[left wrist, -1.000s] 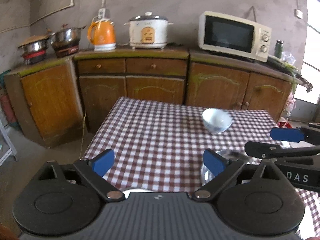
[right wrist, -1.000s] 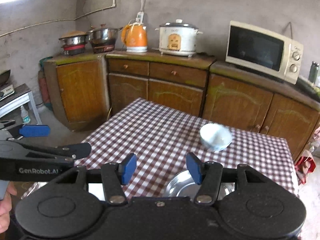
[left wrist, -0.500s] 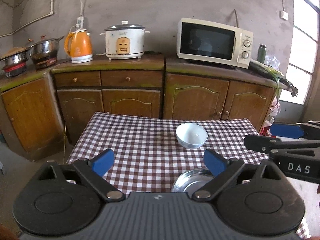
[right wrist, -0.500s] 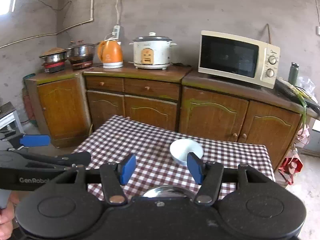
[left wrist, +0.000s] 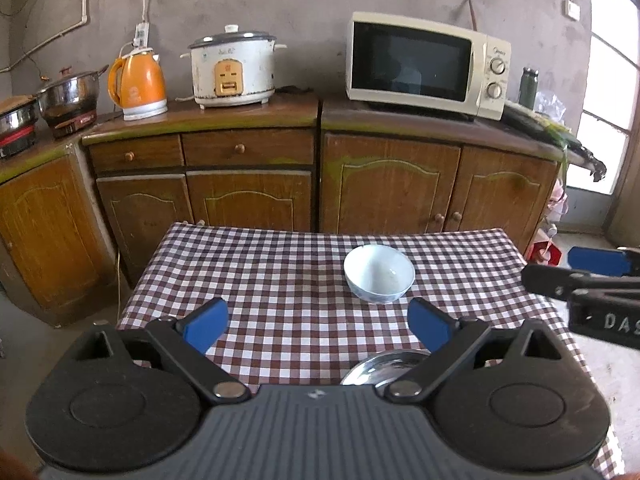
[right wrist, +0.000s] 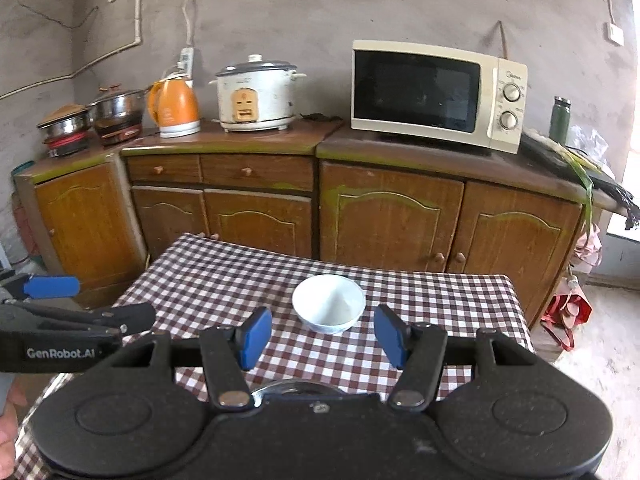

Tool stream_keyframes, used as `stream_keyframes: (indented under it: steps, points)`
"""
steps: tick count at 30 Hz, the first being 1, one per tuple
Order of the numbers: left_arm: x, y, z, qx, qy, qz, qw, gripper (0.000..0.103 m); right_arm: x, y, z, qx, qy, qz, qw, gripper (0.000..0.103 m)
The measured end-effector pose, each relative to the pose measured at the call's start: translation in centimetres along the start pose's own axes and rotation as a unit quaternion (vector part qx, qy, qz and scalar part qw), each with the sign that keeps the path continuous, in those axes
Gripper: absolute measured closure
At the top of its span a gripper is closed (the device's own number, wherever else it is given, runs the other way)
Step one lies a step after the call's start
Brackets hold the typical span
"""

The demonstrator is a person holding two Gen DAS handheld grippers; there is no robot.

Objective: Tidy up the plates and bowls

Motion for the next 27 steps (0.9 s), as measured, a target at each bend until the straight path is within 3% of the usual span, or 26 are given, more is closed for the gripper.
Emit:
stream_keyframes:
  steps: [27]
  points:
    - [0.5, 8.5, 1.2, -0.027, 0.021, 0.006, 0.9994, 0.004, 2.3, 9.8, -0.6, -0.034, 0.026, -0.021, 0.999, 0.033]
Point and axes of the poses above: each gripper's, at about its wrist camera, not at the fingertips, and y roughly the way its jaws point, x to its right, z to its top, the point moved 4 cm from there along y, roughly the way its jaws point, and after that the axes turned 5 degrees about -z, right-handed, at the moved point
